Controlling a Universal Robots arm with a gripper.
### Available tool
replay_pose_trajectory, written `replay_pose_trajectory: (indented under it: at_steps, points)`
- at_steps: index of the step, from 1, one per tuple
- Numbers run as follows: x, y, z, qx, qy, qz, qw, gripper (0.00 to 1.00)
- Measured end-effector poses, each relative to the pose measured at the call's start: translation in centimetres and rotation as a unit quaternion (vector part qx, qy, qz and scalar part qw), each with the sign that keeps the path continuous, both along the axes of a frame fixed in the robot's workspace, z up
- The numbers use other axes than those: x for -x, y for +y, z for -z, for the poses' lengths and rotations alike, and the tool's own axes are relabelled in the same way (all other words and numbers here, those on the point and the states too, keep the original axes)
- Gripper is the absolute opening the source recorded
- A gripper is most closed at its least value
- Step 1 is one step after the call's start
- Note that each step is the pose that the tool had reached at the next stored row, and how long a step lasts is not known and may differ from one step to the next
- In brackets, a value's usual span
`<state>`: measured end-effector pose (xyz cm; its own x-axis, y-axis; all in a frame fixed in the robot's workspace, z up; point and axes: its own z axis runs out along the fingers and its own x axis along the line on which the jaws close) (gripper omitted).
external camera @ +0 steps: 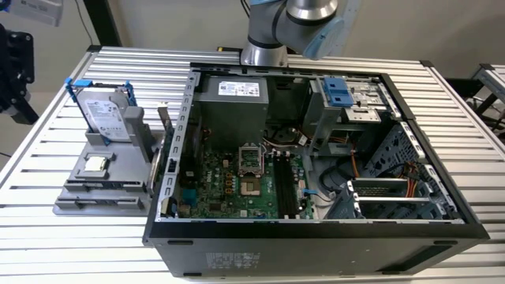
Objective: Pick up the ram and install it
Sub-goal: 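Pick up the ram and move it above insertion slot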
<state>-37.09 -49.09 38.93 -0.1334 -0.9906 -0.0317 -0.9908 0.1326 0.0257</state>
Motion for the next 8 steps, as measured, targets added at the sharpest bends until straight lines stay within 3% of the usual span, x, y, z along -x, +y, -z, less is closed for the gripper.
replay_pose_trajectory:
  at_steps: [3, 6, 8]
  points:
    - [-0.01, -0.01, 0.10, 0.0000, -0.0006, -0.027, 0.99962, 0.00]
    - [0.00, -0.01, 0.14, 0.0000, -0.0007, -0.054, 0.99852, 0.00]
    - [0.01, -0.01, 0.14, -0.0001, -0.0007, -0.061, 0.99813, 0.00]
